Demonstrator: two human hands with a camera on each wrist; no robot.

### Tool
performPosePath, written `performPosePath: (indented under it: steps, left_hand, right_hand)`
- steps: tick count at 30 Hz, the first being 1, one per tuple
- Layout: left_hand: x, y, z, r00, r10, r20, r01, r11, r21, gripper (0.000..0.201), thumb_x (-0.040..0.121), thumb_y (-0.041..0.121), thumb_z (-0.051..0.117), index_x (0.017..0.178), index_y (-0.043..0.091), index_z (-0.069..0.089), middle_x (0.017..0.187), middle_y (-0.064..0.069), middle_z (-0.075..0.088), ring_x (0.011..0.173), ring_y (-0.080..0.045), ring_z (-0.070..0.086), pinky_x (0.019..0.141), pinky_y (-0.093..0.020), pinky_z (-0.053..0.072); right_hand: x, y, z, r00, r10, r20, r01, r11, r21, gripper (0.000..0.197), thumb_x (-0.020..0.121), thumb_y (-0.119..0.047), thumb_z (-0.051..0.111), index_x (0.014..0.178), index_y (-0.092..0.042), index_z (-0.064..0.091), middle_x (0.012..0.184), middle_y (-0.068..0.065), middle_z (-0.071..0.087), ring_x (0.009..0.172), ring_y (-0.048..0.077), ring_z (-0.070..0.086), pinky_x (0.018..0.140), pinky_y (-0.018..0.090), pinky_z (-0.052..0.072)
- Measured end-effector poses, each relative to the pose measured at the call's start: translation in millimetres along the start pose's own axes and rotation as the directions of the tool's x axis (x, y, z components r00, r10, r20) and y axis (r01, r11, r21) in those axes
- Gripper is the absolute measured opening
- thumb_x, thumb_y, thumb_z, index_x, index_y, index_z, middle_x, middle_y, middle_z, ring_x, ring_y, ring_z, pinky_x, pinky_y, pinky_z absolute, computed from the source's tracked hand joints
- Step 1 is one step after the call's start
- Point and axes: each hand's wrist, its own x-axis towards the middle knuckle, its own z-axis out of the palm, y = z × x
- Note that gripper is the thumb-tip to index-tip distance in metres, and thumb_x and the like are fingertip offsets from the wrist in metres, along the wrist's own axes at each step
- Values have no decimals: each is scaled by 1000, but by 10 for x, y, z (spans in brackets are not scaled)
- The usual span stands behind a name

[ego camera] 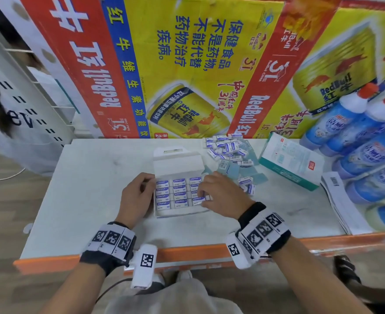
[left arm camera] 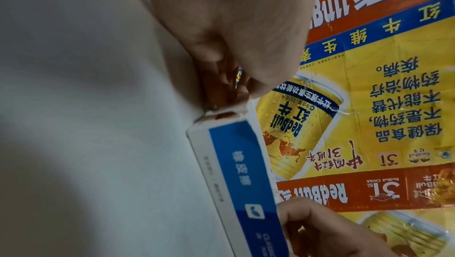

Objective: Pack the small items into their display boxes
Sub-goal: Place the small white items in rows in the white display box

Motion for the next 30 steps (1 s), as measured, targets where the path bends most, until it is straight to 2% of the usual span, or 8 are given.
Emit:
performPosePath:
  steps: [3,6,10,14,20,24,27,30]
  left_hand:
    - [-15,9,-2,1000,5,-6,-5,1000,0,16,95,21,52,85,29,61,83,16,68,78,7,59,63,-3,37]
    - [-23,17,-1,1000,-8,-9,8,1000,9,13,96,22,51,90,23,63,87,14,68,81,2,60,68,-12,39]
    - [-31,34,7,999,-32,-29,32,999,-4,13,95,23,52,92,21,64,88,10,69,84,-3,61,70,-18,40]
    - [-32,31,7,998,-50,-37,49,999,-20,12,95,24,53,91,22,64,89,10,69,83,-5,61,71,-20,42]
    - [-22,8,6,999,-30,-45,30,1000,8,14,95,22,53,89,26,64,88,16,69,82,5,60,69,-13,40]
    - [-20,-13,7,999,-33,-41,33,999,-1,13,95,24,53,89,26,64,88,14,69,82,1,61,70,-17,42]
    - [-17,-12,11,998,-43,-43,42,999,-20,13,94,24,54,88,26,65,87,13,70,81,1,61,69,-16,42]
    - [-11,-18,15,998,-49,-43,48,999,-14,13,94,23,54,89,25,65,87,12,70,81,0,61,69,-14,41]
  right_hand:
    - [45,16,1,1000,-24,5,24,1000,3,15,81,-25,67,92,-19,61,90,-9,42,95,15,41,79,31,35]
    - [61,26,14,999,-47,-1,47,999,-1,13,80,-23,68,89,-18,61,87,-10,41,93,14,39,73,29,30]
    - [53,37,3,996,-94,-4,94,995,-31,13,83,-25,65,92,-15,64,95,-4,53,100,16,41,75,27,29]
    - [32,44,-28,992,-125,6,125,992,-28,15,85,-28,63,94,-16,68,98,-1,57,103,17,41,78,26,29]
    - [62,34,-39,994,-114,-2,114,993,-17,7,85,-20,61,87,-14,64,91,-2,53,98,18,43,75,31,37]
    - [77,48,-35,993,-119,-1,119,993,14,8,85,-18,60,80,-14,65,80,-10,43,92,15,41,73,33,40]
    - [86,62,-31,992,-125,-2,125,992,9,9,85,-18,60,79,-14,66,78,-10,42,86,9,33,73,35,42]
    - [87,86,-47,991,-131,2,131,990,51,11,85,-18,60,78,-13,67,75,-10,43,84,7,32,73,32,41]
